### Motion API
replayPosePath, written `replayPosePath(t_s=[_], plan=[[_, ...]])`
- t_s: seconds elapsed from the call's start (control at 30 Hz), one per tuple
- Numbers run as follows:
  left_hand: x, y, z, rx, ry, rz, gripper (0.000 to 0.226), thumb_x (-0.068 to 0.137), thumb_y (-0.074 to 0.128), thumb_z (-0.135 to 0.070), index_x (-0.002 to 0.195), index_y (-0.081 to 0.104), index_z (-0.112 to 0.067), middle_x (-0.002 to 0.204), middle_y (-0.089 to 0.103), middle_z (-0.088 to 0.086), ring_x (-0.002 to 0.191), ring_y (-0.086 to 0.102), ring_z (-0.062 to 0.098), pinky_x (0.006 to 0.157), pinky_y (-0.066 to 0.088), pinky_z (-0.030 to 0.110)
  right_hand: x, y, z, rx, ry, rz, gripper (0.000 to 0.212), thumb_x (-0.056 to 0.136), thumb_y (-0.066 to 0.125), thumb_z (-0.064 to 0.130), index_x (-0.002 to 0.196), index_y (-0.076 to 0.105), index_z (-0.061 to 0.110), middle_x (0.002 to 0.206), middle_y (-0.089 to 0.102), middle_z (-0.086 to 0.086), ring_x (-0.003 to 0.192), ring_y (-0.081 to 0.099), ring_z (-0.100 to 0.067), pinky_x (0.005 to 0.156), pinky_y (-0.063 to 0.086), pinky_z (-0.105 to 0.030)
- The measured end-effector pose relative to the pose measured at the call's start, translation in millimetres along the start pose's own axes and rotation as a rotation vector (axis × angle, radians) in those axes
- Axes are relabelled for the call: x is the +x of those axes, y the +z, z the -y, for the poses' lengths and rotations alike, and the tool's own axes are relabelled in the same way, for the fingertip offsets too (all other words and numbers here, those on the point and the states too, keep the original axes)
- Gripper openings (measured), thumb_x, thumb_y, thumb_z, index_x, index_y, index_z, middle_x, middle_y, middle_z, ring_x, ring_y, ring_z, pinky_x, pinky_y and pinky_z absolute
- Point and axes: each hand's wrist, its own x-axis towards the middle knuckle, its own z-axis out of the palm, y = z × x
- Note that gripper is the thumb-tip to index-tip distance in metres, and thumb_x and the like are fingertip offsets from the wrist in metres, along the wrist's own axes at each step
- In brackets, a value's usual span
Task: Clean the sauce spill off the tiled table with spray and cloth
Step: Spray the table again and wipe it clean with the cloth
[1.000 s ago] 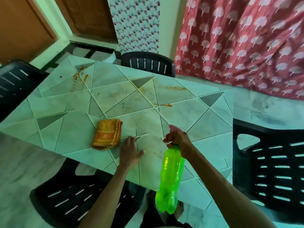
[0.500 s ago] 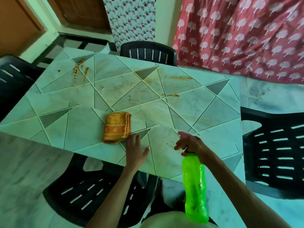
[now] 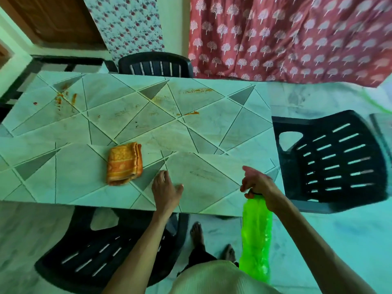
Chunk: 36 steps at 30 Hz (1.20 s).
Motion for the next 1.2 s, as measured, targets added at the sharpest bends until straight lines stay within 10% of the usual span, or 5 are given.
replayPosePath(t_s=[0.4, 0.57, 0.87, 1.2], plan=[[-48.1, 36.4, -89.9, 0.104, 0.172, 0.096, 0.091, 0.081, 0.068, -0.054, 0.147, 0.034, -0.001, 0.153, 0.033, 0.014, 0.136, 0.033, 0.036, 0.108, 0.028, 0.05, -52.6, -105.2, -37.0, 0.123, -0.053, -0.269, 0.025, 0.086, 0.058, 0.0, 0.081, 0.072, 0.02, 0.072, 0.069, -0.008, 0.055, 0.061, -0.011, 0.061, 0.057, -0.035], [-64.7, 48.0, -94.3, 0.112, 0.086, 0.061, 0.088, 0.082, 0.066, -0.055, 0.145, 0.036, -0.001, 0.151, 0.036, 0.015, 0.136, 0.032, 0.036, 0.11, 0.026, 0.053, -57.7, -130.3, -71.7, 0.128, 0.032, -0.37, 0.022, 0.083, 0.063, 0.013, 0.097, 0.073, 0.0, 0.07, 0.065, -0.017, 0.046, 0.055, -0.017, 0.051, 0.052, -0.03], [-76.9, 49.3, -87.2, 0.099, 0.089, 0.028, 0.088, 0.085, 0.063, -0.056, 0.146, 0.034, 0.001, 0.152, 0.032, 0.017, 0.137, 0.029, 0.037, 0.11, 0.026, 0.051, -77.7, -155.2, -109.7, -0.033, 0.022, -0.178, 0.046, 0.094, 0.063, 0.039, 0.081, 0.071, -0.004, 0.074, 0.07, -0.02, 0.056, 0.061, -0.019, 0.051, 0.051, -0.029], [-82.1, 34.3, -53.0, 0.087, 0.044, -0.003, 0.099, 0.077, 0.071, -0.059, 0.144, 0.037, 0.004, 0.149, 0.035, 0.02, 0.134, 0.033, 0.04, 0.106, 0.031, 0.051, -78.2, -104.3, -96.7, 0.022, -0.148, 0.056, 0.031, 0.085, 0.061, 0.031, 0.109, 0.072, 0.013, 0.083, 0.069, -0.024, 0.06, 0.055, -0.023, 0.052, 0.049, -0.032]])
